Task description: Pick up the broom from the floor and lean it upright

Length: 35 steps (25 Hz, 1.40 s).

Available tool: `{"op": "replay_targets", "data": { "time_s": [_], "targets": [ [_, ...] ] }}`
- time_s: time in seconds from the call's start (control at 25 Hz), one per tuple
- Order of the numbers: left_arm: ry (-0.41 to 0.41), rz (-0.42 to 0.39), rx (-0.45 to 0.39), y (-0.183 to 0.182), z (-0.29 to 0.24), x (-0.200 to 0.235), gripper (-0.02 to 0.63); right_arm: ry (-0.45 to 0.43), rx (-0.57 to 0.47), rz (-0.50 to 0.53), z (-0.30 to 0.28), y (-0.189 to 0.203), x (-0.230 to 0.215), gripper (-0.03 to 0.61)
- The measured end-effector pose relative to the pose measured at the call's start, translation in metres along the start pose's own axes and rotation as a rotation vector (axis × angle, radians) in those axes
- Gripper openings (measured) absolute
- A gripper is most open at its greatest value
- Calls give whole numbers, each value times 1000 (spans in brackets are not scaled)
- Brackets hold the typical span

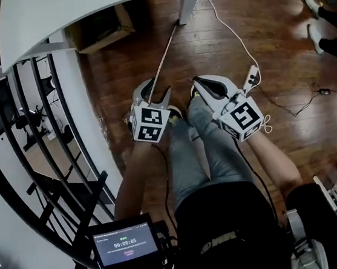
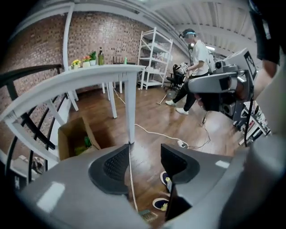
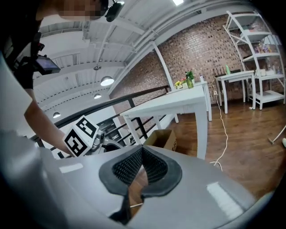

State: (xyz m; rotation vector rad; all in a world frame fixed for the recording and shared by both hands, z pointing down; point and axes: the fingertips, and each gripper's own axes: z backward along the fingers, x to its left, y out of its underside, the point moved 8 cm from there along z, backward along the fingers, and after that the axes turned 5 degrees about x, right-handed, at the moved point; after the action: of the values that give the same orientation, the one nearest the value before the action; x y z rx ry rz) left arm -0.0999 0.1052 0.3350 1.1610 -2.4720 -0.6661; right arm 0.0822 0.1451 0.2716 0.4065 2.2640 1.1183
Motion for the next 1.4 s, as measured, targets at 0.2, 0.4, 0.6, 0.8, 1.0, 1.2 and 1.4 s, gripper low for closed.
{"op": "replay_targets", "data": {
  "time_s": [0.2, 0.4, 0.6, 0.8, 1.0, 1.2, 1.4],
  "targets": [
    [7, 73, 166, 76, -135, 25, 244, 43, 55, -75, -48, 75, -52, 3],
    [-2, 126, 275, 167, -233, 39, 238, 54, 104, -107, -89, 147, -81, 3],
    [-16, 146, 314, 229, -320, 49, 232, 31, 131, -66, -130, 215, -109, 3],
    [-34, 161, 352, 278, -403, 64, 223, 19, 130, -57, -151, 264, -135, 3],
    [-73, 106, 382, 299, -453, 74, 216, 46, 140, -50, -151, 294, -158, 3],
    [-91, 31, 391, 296, -480, 78, 216, 75, 123, -59, -156, 300, -170, 3],
    [-99, -7, 425, 294, -497, 84, 216, 84, 119, -71, -157, 300, -176, 3]
  ]
}}
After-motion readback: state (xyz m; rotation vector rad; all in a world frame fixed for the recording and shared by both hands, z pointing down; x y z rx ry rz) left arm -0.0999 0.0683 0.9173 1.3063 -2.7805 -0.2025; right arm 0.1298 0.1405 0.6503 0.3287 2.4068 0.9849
